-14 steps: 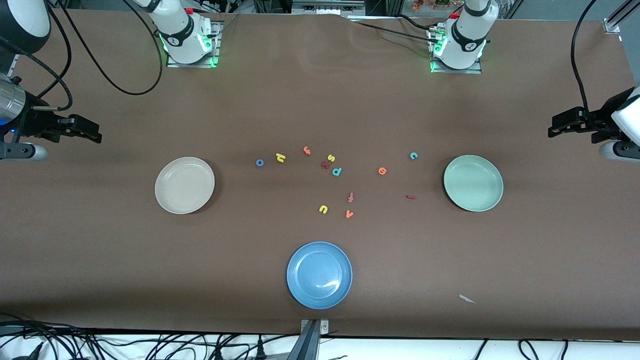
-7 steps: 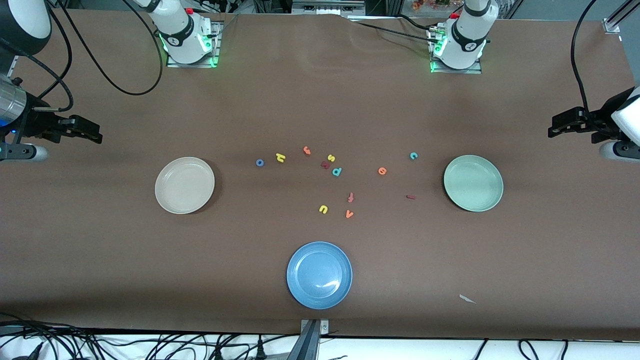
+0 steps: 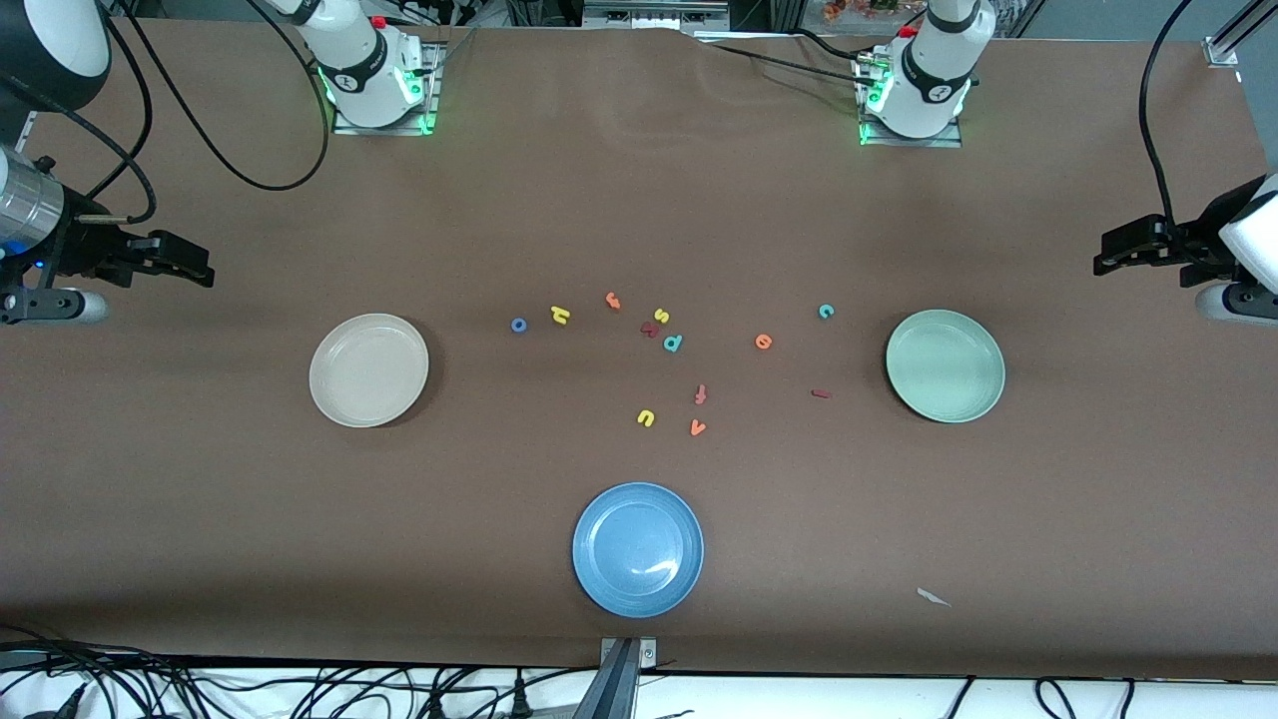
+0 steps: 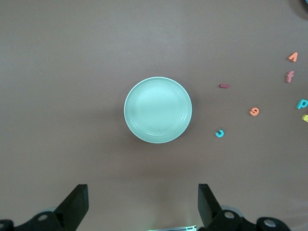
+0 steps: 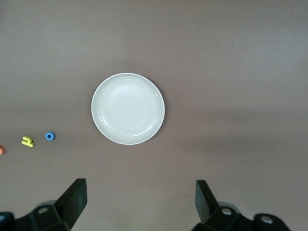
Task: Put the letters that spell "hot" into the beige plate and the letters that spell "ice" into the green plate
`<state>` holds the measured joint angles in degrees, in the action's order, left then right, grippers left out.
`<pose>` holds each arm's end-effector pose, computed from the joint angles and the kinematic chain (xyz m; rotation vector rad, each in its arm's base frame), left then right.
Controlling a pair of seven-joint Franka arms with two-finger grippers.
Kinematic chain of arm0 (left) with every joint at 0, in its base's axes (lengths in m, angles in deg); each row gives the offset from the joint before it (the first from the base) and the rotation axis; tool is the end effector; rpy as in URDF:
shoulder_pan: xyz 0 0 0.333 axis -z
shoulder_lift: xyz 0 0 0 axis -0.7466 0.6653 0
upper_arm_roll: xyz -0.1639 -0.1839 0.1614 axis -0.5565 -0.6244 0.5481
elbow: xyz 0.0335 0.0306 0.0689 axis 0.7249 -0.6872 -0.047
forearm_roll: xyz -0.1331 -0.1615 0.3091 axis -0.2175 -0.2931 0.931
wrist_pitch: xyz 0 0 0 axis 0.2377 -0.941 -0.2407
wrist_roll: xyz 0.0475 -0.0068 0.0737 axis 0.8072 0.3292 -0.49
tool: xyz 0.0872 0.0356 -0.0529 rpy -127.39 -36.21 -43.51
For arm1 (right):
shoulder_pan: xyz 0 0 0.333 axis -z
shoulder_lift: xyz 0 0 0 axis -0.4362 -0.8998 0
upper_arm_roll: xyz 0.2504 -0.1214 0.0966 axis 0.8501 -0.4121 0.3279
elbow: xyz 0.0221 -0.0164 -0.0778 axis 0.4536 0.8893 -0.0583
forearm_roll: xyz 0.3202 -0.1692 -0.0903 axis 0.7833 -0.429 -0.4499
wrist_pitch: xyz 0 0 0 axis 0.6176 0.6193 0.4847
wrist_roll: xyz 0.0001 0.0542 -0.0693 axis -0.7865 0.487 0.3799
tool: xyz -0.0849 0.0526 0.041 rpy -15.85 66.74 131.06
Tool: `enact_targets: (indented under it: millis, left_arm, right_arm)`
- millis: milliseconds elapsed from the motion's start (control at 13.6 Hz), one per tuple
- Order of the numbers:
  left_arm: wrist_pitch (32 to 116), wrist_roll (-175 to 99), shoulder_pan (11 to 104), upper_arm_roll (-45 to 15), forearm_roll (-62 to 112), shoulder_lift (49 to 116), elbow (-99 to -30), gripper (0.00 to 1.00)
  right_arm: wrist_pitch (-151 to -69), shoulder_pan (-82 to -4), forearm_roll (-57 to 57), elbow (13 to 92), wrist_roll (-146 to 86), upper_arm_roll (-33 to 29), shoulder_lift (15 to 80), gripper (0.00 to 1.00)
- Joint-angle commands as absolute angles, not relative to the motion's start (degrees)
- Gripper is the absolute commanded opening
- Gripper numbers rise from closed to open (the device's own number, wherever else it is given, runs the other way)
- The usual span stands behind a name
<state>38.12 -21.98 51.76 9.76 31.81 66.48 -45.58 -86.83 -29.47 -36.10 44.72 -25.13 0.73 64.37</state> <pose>0.5647 0.0207 0.5665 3.0929 -0.1729 -0.2486 0.5646 0.0102 0.5374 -3.1354 -0.0270 0.1402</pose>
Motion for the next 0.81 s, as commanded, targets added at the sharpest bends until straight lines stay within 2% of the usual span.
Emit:
enact_targets:
  millis: [0,734]
  left_arm:
    - [38.0,-22.3,51.5,9.7,32.2,66.4,-45.8,1.0]
    - [38.2,-29.6,52.9,8.7,28.2,67.2,-49.5,1.0]
  right_arm:
    - [-85.9,-29.6,-35.1,43.2,-24.6,0.7,63.7,1.0]
    - [-87.6,-29.2,-32.8,43.3,-26.0,0.3,59.9,1.0]
